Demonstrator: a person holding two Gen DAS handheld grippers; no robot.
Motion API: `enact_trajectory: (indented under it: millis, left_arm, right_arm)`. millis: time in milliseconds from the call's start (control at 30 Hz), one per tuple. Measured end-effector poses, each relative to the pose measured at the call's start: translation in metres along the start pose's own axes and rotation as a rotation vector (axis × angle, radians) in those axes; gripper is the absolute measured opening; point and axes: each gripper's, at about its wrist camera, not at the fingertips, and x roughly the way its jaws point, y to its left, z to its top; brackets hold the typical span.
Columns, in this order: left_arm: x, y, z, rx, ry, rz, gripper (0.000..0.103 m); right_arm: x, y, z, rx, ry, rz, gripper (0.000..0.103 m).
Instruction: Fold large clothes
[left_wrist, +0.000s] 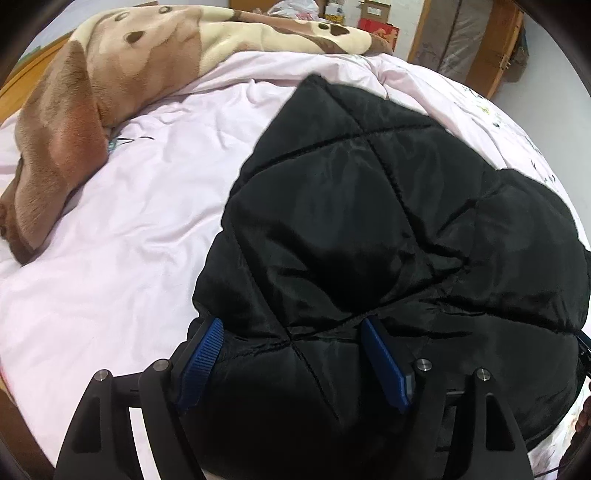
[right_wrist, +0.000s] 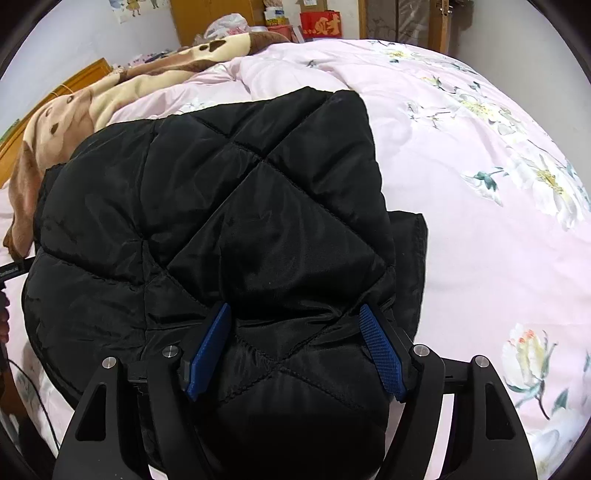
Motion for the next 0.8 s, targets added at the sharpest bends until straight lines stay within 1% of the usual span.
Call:
enact_trajectory:
  millis: [100,233,333,367,467,567,633,700,767,800]
  left_arm:
    - [-0.023,0.000,-0.005,-0.019,-0.026,-0.030,0.077]
    - [-0.062,-0.013,-0.021,0.006,-0.075,-0.020,0.077]
    - [-0.088,-0.025,-0.035,0.025,-0.114,-0.062,0.077]
    - [-0.096,-0.029,-0.039,0.031,-0.121,-0.061,0.077]
    - [-0.119,-0.046,-0.054,0.092,-0.160,-0.031,0.077]
    - [-0.139,-0.059,-0.071,0.116,-0.195,-0.055,0.077]
    - [-0.156,-0.069,-0.085,0.147,-0.235,-0.029,0.078]
    - [-0.168,-0.075,-0.094,0.161,-0.255,-0.025,0.083]
    - [-0.181,-0.079,-0.107,0.156,-0.273,-0.044,0.088]
    - [-0.187,-0.081,-0.113,0.152,-0.283,-0.044,0.088]
  right_arm:
    - [-0.029,0.004,0.000,0.018,-0.060,-0.010,0.072]
    - [-0.066,0.013,-0.005,0.043,-0.120,0.001,0.072]
    - [-0.092,0.024,-0.013,0.046,-0.160,0.015,0.072]
    - [-0.100,0.029,-0.016,0.041,-0.172,0.013,0.072]
    - [-0.119,0.039,-0.025,0.030,-0.196,-0.008,0.072]
    - [-0.138,0.046,-0.037,0.037,-0.222,-0.001,0.072]
    - [-0.152,0.048,-0.042,0.052,-0.241,0.018,0.072]
    - [-0.166,0.052,-0.050,0.071,-0.254,0.015,0.072]
    - [-0.180,0.057,-0.059,0.077,-0.276,0.014,0.072]
    - [-0.185,0.059,-0.063,0.078,-0.282,0.011,0.072]
